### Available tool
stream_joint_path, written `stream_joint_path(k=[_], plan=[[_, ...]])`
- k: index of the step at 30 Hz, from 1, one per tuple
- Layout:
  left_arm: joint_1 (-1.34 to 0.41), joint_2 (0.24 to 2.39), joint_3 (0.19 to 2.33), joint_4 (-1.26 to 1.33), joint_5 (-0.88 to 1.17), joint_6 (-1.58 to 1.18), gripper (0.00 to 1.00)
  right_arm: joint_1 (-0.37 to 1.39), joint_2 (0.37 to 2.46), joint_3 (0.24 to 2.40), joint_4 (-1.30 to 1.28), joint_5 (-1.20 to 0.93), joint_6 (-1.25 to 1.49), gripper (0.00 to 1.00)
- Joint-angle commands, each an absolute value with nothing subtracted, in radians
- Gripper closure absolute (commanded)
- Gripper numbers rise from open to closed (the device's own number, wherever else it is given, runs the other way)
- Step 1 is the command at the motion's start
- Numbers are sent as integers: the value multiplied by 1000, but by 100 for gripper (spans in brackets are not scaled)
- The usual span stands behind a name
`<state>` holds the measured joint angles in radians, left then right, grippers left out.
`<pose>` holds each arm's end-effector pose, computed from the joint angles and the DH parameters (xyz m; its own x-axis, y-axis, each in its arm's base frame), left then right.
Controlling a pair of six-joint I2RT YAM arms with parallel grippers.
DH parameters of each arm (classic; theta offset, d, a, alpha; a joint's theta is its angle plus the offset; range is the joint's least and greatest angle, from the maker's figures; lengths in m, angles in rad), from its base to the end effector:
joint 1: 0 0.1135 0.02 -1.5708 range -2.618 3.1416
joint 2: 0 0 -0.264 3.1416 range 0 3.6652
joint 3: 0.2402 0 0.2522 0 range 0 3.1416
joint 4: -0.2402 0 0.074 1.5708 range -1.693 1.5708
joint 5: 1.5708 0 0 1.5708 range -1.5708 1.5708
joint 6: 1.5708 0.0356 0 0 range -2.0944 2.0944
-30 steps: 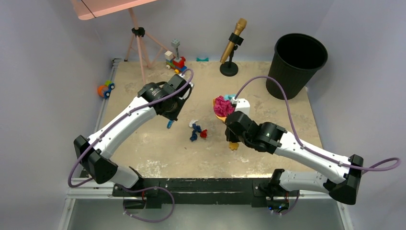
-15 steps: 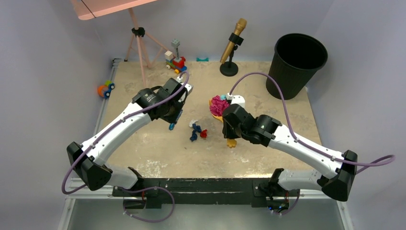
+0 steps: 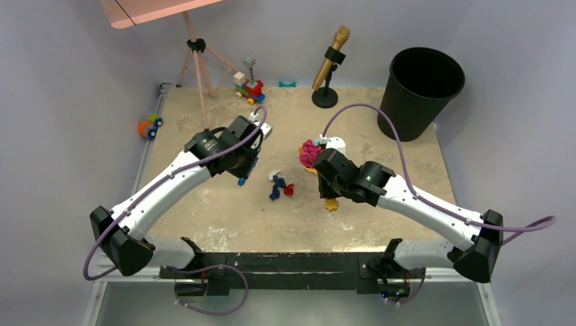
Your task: Sweep away the paper scraps from the table
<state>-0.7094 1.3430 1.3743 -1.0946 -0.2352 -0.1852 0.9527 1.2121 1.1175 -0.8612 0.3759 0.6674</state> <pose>0.1997 -0.1605 0.3434 -0.7526 0.4101 -0.5152 0.4161 0.9026 0.1107 0.1489 0.1869 0.3098 -0.7650 -0.0823 -0.6388 -0.2061 0.9710 0.1216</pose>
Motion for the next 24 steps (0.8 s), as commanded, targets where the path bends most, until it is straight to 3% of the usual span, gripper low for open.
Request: stream_joint_path(k=[1,11,24], plan=[[-710,1280,1327,-1027,-256,-143,100,941,1160,1241,-879,442,637,100],[-711,1232,1195,-921,-265,-119,100,819,1262,1600,-1060,466,549,100],[-710,1221,1167,-903,-194,-116,100,448,1434,1900,-1119,368,430,100]])
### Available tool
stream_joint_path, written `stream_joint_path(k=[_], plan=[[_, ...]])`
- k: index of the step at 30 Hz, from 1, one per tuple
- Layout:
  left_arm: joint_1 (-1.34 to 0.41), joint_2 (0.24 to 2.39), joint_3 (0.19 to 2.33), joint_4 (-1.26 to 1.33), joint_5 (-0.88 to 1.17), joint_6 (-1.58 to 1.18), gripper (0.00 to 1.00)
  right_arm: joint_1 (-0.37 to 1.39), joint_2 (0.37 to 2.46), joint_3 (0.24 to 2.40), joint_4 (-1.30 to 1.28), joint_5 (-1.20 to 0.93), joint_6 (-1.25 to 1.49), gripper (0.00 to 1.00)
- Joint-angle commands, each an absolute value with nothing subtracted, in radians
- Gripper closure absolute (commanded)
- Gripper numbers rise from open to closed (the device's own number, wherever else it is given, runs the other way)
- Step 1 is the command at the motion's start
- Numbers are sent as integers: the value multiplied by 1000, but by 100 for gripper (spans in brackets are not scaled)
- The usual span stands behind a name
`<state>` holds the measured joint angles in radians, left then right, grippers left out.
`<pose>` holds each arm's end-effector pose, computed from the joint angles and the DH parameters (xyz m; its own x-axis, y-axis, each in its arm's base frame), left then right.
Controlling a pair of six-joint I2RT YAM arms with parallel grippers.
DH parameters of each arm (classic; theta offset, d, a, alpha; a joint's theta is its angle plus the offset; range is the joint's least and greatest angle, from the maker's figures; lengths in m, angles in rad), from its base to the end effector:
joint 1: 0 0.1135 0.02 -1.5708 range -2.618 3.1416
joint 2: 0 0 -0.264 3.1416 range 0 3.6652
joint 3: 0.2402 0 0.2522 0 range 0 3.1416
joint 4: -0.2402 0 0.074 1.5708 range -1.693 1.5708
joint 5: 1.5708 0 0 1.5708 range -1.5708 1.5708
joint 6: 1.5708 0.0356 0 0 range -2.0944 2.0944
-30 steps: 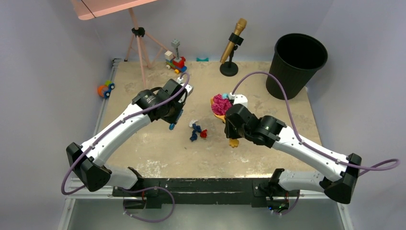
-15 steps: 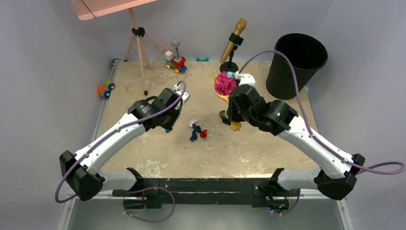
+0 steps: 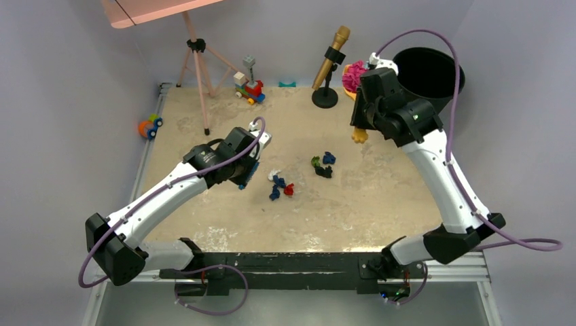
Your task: Sweep away the paper scraps from the table
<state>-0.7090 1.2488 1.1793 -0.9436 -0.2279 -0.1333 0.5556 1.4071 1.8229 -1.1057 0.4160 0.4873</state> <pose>0.1893 -0.1518 0.3146 -0.7105 0.4389 -0.5500 0.4531 0.8834 0.1197 0.2277 0.1244 0.4600 -0.5797 0.1442 -0.8020 0.0609 0.9891 0.1339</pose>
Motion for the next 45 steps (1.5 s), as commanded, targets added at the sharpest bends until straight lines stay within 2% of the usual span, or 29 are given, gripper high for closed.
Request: stream_joint_path(k=[1,15,19,30,38,45], plan=[[-711,1222,1165,-903,-189,-117,100,412,1444,1908,-1111,345,425,100],[-711,1236,1161,-903,-166,-121,100,40,1622,2066,-1021,100,448,100],[-711,1242,1157,-903,-170,-120,100,-71,1649,2035,-930,-61,519,100],[-711,1270,1157,-904,-173,-120,100,-270,1587,1737,-410,-557,836,100],[-711,1283,1158,-910,-193,-121,100,-324,1507,1449,-11,-709,1116,100],[-711,1292,1164,-915,-192,-121,100,-351,1479,1320,233,-758,1260,100]])
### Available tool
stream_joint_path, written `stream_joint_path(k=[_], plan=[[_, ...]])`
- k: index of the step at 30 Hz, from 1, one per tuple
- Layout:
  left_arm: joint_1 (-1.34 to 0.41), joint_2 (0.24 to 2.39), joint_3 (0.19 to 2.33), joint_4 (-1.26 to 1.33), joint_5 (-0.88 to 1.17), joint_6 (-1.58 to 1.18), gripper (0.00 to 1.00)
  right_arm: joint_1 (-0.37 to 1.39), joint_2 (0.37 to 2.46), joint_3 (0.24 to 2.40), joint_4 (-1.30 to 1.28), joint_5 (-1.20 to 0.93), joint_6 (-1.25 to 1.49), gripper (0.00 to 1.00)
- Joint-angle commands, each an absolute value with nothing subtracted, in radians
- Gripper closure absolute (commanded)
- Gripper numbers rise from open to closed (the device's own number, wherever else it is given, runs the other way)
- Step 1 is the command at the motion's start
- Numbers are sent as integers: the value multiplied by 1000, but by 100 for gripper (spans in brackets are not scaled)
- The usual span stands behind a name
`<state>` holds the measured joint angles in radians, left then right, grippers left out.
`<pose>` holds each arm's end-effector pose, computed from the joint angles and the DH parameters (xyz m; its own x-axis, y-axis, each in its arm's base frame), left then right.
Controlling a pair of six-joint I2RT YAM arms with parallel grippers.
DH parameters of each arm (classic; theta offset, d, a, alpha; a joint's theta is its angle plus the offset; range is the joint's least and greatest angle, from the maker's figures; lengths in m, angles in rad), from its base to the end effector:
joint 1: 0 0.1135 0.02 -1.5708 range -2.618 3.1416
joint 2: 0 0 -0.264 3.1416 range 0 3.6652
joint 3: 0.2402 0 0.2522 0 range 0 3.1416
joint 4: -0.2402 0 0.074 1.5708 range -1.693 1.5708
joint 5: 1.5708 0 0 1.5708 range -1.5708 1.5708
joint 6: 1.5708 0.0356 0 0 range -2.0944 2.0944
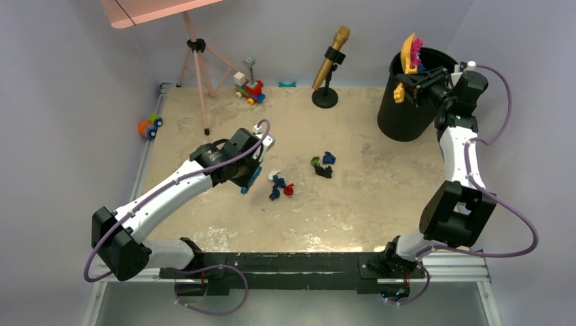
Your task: Sweep away the paper scraps from the table
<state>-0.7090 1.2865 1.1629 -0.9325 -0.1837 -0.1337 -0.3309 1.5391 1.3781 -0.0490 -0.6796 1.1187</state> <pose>0.1941 -0.1579 0.3014 -0.7310 0.4544 -0.5091 0.4787 0.8731 0.0920 0.3501 -0.0966 0.3761 -0.3817 0.8710 -0.3094 0.0338 0.3477 0.9370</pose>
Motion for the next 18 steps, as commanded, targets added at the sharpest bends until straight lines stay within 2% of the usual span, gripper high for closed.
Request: stream_joint_path(k=[1,8,18], plan=[[-712,1291,1164,-915,-192,-122,100,-357,1474,1302,266,-761,1284,100],[-712,1292,1164,-916,-192,-120,100,-378,1464,1251,355,-776,1360,100],[-710,1292,1164,-918,-184,-120,100,-405,1451,989,618,-764,1540,100]])
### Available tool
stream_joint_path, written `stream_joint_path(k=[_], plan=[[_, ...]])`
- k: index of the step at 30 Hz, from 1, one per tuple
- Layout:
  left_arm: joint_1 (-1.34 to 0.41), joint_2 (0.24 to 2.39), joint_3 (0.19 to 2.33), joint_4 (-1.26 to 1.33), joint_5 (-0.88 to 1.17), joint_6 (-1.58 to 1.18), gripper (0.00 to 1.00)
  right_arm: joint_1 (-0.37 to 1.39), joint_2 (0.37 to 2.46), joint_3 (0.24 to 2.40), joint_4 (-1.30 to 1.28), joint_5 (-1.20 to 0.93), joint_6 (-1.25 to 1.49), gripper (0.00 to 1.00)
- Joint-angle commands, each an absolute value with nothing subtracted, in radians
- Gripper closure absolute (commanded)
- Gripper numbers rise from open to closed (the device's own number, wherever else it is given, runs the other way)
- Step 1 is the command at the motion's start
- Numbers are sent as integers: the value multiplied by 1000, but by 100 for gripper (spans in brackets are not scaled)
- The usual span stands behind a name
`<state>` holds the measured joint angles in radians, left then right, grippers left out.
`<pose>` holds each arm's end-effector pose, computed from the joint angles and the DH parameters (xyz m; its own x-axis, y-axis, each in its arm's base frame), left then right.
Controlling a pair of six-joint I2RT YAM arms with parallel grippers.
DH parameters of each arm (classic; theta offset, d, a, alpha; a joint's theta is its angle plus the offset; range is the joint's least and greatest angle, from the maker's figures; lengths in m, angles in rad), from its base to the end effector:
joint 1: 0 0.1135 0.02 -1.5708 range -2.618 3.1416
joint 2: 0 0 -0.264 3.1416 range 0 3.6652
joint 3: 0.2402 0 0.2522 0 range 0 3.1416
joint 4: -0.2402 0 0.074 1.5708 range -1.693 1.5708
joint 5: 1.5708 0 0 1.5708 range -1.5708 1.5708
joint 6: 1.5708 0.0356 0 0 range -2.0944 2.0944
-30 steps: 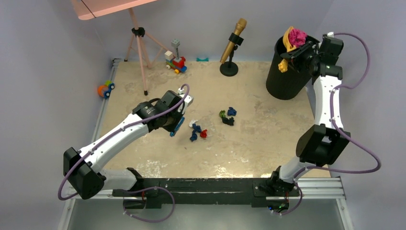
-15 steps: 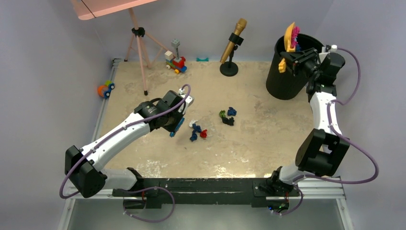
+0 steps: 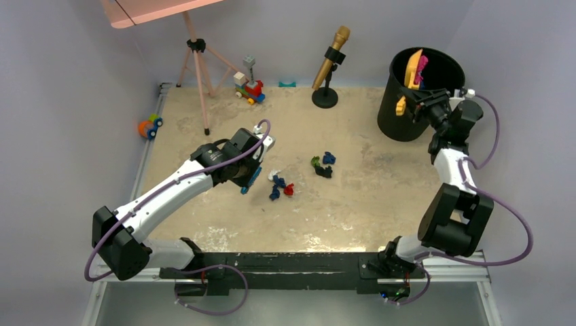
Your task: Sweep away the paper scraps from the table
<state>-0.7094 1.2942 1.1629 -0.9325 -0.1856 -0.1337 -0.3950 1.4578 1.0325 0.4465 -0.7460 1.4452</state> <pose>0.1951 -0.1589 0.2996 -0.7337 0.4572 -0.5027 0.4787 0.8728 0.0952 0.3215 -0.1079 0.3315 -0.3385 0.9306 -0.1395 -0.0625 0.1257 0.9901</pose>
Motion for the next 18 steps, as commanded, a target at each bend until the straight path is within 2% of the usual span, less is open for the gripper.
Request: stream_joint_path(k=[1,12,15,18], plan=[[-711,1292,1164,-918,-183,-120,100,-404,1455,983,633,-766,1552,100],[-710,1287,1166,-919,-187,-119,100,-406,1458,1155,541,-802,1461,100],[-711,1286,1167,-917,-191,-119,100,-405,1457,1199,518,-821,1371,100],[-711,1284,1171,-918,-236,-137,100,-384,1443,1289,347,-859,1188,100]])
